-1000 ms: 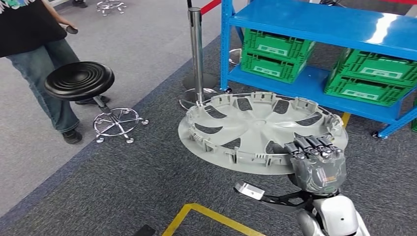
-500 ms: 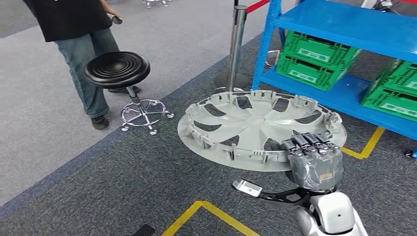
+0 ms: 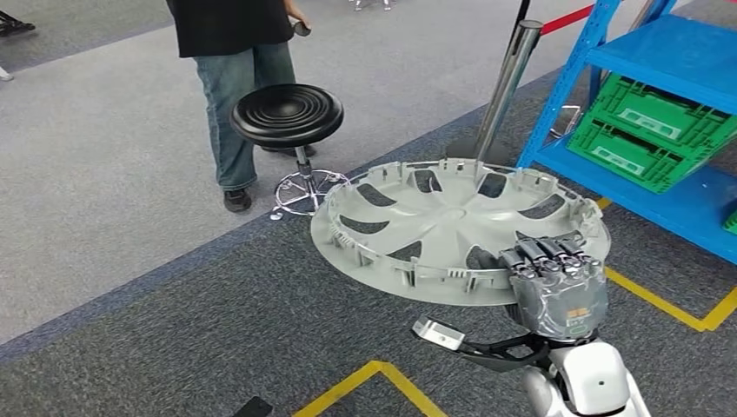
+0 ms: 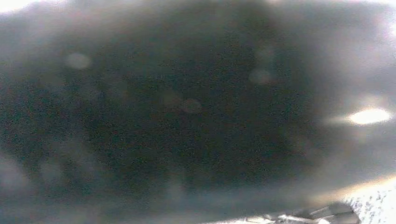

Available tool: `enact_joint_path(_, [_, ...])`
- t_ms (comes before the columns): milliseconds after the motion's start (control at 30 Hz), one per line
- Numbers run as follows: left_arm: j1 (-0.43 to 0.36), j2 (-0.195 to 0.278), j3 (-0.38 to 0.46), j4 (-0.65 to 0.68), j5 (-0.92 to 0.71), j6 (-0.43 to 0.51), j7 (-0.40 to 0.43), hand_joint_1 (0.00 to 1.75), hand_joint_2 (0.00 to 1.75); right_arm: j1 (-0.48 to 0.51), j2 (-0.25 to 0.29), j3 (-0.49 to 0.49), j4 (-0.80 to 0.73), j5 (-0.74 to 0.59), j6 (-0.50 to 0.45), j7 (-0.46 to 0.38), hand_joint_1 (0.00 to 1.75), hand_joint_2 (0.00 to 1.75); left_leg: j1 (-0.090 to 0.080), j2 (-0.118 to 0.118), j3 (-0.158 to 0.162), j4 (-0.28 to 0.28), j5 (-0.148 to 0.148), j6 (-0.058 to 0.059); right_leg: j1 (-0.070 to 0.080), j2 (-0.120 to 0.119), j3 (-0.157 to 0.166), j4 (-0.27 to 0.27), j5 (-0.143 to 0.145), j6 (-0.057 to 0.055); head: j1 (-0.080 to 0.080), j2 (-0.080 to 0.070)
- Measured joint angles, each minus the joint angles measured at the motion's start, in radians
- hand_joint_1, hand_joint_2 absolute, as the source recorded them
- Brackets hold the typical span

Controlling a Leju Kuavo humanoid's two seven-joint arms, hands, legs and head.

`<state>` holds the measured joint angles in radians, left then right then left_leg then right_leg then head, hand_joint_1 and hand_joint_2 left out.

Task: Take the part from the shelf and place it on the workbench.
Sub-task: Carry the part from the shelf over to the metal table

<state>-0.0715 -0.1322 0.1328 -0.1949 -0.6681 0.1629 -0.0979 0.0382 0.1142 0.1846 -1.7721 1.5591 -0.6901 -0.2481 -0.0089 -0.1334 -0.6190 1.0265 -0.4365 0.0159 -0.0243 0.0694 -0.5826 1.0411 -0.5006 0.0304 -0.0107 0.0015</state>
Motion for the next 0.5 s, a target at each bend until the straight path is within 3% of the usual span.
enact_joint_path(33, [0.002, 0.002, 0.0, 0.0, -0.001, -0.001, 0.001, 0.0, 0.0, 0.0, 0.0, 0.0, 0.0, 0.0, 0.0, 0.002, 1.75, 1.75, 0.002, -0.009, -0.002, 0.0, 0.0, -0.004, 0.0, -0.011, 0.002, 0.0, 0.0, -0.005, 0.0, 0.0])
enact_joint_path(100, [0.005, 0.003, -0.001, 0.0, -0.001, -0.002, 0.002, 0.0, 0.0, 0.0, 0.001, 0.0, 0.0, 0.0, 0.0, 0.006, 1.75, 1.75, 0.0, 0.023, -0.014, 0.026, -0.018, -0.014, -0.002, -0.035, 0.011, -0.005, 0.0, -0.016, -0.007, 0.0])
enact_joint_path(167, [0.003, 0.003, -0.001, 0.0, -0.001, -0.002, 0.003, 0.0, 0.0, 0.001, 0.002, -0.002, 0.0, 0.0, 0.0, 0.008, 1.75, 1.75, 0.0, 0.092, -0.066, 0.133, -0.071, -0.025, -0.001, -0.062, 0.018, -0.008, -0.004, -0.026, -0.015, 0.0])
enact_joint_path(233, [0.001, 0.003, -0.003, 0.0, -0.002, -0.002, 0.004, 0.0, 0.0, 0.001, 0.002, -0.003, 0.0, 0.0, 0.0, 0.009, 1.75, 1.75, 0.008, 0.123, -0.134, 0.259, -0.114, -0.032, 0.002, -0.091, 0.023, -0.008, -0.009, -0.03, -0.017, 0.0])
enact_joint_path(267, [0.001, 0.003, -0.004, 0.0, -0.002, -0.002, 0.004, 0.0, 0.0, 0.002, 0.002, -0.003, 0.0, 0.0, 0.0, 0.009, 1.75, 1.75, 0.01, 0.127, -0.148, 0.283, -0.111, -0.033, 0.003, -0.105, 0.026, -0.008, -0.012, -0.03, -0.018, 0.0])
enact_joint_path(300, [0.002, 0.003, -0.005, 0.0, -0.002, -0.002, 0.005, 0.0, 0.0, 0.003, 0.002, -0.003, 0.0, 0.0, 0.0, 0.009, 1.75, 1.75, 0.011, 0.129, -0.141, 0.265, -0.088, -0.032, 0.003, -0.118, 0.029, -0.008, -0.015, -0.029, -0.018, 0.0])
enact_joint_path(333, [0.003, 0.003, -0.006, 0.0, -0.002, -0.002, 0.005, 0.0, 0.0, 0.004, 0.002, -0.003, 0.0, 0.0, 0.0, 0.008, 1.75, 1.75, 0.01, 0.136, -0.115, 0.211, -0.052, -0.028, 0.004, -0.13, 0.034, -0.008, -0.019, -0.028, -0.018, 0.0])
enact_joint_path(400, [0.001, 0.005, -0.008, 0.0, -0.002, -0.002, 0.005, 0.0, 0.0, 0.004, 0.002, -0.003, 0.0, 0.0, 0.0, 0.006, 1.75, 1.75, -0.003, 0.186, -0.048, 0.077, 0.004, -0.013, 0.006, -0.153, 0.044, -0.009, -0.028, -0.023, -0.018, 0.0])
enact_joint_path(467, [-0.003, 0.006, -0.009, 0.0, -0.002, -0.002, 0.005, 0.0, 0.0, 0.004, 0.002, -0.003, 0.0, 0.0, 0.0, 0.006, 1.75, 1.75, -0.018, 0.224, -0.017, 0.01, 0.012, 0.001, 0.011, -0.175, 0.048, -0.01, -0.035, -0.014, -0.018, 0.0])
enact_joint_path(500, [-0.004, 0.007, -0.009, 0.0, -0.002, -0.002, 0.005, 0.0, 0.0, 0.004, 0.002, -0.004, 0.0, 0.0, 0.0, 0.005, 1.75, 1.75, -0.021, 0.219, -0.017, 0.005, 0.008, 0.005, 0.013, -0.187, 0.049, -0.012, -0.037, -0.009, -0.019, 0.0])
